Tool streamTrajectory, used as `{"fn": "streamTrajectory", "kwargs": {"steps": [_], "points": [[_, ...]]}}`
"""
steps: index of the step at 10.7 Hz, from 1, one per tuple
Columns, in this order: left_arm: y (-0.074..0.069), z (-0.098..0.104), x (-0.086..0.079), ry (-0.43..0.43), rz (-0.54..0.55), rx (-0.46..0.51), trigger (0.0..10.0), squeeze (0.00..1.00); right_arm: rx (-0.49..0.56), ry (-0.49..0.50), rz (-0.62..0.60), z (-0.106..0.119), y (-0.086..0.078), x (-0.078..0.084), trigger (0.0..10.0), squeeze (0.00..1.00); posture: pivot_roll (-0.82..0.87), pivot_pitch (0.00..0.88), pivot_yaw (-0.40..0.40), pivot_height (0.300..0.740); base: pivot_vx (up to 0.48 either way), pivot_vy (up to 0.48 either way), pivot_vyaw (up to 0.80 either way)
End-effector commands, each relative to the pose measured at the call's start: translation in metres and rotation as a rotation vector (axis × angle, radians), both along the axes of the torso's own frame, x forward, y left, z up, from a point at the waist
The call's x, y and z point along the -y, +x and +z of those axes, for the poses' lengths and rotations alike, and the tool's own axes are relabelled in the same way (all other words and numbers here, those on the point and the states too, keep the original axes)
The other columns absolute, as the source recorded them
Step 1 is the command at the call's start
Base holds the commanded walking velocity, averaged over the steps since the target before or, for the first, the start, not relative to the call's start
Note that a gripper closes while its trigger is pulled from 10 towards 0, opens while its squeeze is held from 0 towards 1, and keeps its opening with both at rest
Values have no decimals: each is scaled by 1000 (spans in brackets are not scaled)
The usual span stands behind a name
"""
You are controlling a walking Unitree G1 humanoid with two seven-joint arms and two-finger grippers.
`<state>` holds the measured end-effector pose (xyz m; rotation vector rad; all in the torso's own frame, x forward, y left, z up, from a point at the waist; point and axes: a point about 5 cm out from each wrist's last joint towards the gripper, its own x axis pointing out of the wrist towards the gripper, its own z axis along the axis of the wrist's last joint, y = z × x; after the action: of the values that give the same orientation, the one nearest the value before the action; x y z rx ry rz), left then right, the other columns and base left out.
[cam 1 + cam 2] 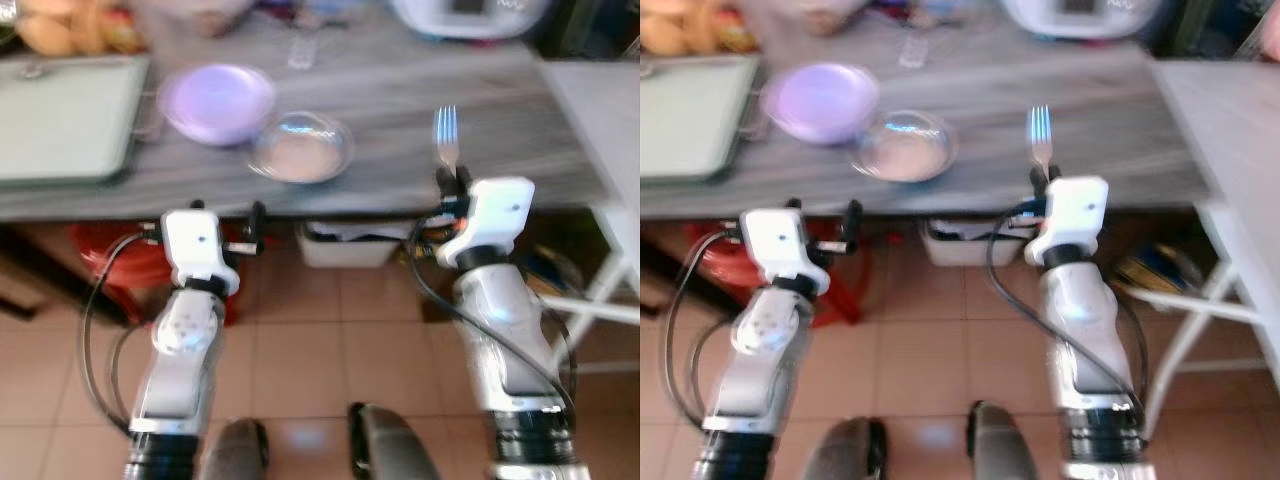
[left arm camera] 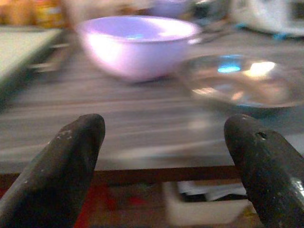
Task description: Setting the table
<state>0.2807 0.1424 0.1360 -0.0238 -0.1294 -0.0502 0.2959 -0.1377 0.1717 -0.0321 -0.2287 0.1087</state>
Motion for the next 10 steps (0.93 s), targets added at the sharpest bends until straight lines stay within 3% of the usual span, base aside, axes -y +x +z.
{"fn": "streamTrajectory", "kwargs": {"steps": [1, 2, 6, 10], "points": [[-1, 1, 3, -7, -1, 3, 10000, 0, 23, -10, -22, 4, 0, 6, 10000, 0, -50, 219, -1, 740, 480, 0, 0], [-2, 3, 3, -16, -3, 16, 10000, 0, 25, -2, -29, 4, 0, 7, 10000, 0, -48, 219, -1, 740, 431, 0, 0], [-13, -1, -1, -7, -2, 9, 10000, 0, -32, 83, -188, -2, 3, 29, 10000, 0, -36, 227, 0, 740, 0, 0, 0], [-25, -3, -7, 11, 10, -11, 10000, 0, -87, 119, -262, -8, 8, 41, 10000, 0, -15, 250, 4, 740, 0, 0, 0]]}}
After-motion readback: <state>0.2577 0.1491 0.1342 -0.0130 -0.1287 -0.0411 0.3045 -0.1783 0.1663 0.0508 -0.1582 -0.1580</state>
